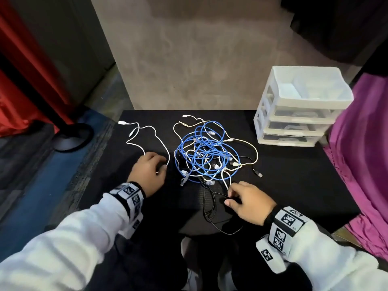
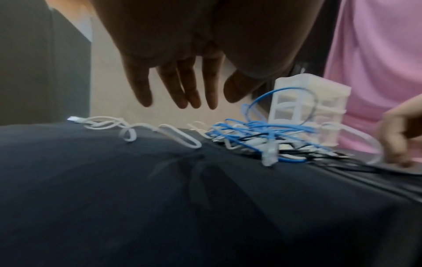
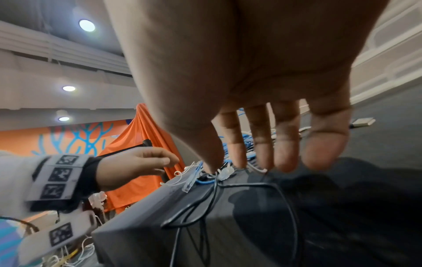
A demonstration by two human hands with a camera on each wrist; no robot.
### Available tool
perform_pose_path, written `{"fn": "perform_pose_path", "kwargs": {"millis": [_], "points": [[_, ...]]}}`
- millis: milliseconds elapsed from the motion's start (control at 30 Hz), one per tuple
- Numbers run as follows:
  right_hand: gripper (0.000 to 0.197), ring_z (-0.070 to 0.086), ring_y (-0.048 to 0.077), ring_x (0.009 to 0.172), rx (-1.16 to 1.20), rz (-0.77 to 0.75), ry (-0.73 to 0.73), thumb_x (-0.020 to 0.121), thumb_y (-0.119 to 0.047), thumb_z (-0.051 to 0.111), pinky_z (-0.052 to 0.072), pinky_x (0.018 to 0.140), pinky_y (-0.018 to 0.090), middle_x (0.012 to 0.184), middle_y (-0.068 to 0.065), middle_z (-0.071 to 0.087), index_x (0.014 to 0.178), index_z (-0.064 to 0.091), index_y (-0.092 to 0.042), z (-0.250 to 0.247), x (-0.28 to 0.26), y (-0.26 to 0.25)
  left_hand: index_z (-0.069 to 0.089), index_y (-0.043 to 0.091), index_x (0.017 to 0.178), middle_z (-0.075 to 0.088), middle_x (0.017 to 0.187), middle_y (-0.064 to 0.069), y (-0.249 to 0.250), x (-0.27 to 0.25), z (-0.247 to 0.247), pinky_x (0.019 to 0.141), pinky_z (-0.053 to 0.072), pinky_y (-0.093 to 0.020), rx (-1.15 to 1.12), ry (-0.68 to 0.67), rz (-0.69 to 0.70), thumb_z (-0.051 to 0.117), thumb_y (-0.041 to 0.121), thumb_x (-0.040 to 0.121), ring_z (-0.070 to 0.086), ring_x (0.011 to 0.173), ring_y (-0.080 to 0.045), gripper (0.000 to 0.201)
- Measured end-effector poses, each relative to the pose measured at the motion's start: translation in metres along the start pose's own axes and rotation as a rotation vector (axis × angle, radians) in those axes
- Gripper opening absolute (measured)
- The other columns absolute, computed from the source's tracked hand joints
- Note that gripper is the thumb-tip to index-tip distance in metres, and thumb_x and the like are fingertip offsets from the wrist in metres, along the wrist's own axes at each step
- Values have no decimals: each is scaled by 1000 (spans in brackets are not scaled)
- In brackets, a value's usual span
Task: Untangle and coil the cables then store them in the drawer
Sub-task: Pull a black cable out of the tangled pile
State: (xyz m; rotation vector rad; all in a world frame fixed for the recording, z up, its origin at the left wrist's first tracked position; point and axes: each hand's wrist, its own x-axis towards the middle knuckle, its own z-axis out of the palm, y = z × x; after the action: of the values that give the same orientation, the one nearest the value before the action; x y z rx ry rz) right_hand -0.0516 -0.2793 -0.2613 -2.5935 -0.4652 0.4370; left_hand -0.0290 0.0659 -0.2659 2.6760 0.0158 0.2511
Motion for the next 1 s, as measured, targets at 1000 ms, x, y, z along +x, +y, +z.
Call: {"fn": "perform_pose_path", "kwargs": {"millis": [1000], "points": [[16,61,11,78,442,-127,56,93,-37,75,51,85,29,91,-3,73,93,70,-22,-37,-14,-28,61,28,89,66,82,12,102,-40,19,80,51,-31,-366,-232,196,56,42,100,59,77,-2,18]]}}
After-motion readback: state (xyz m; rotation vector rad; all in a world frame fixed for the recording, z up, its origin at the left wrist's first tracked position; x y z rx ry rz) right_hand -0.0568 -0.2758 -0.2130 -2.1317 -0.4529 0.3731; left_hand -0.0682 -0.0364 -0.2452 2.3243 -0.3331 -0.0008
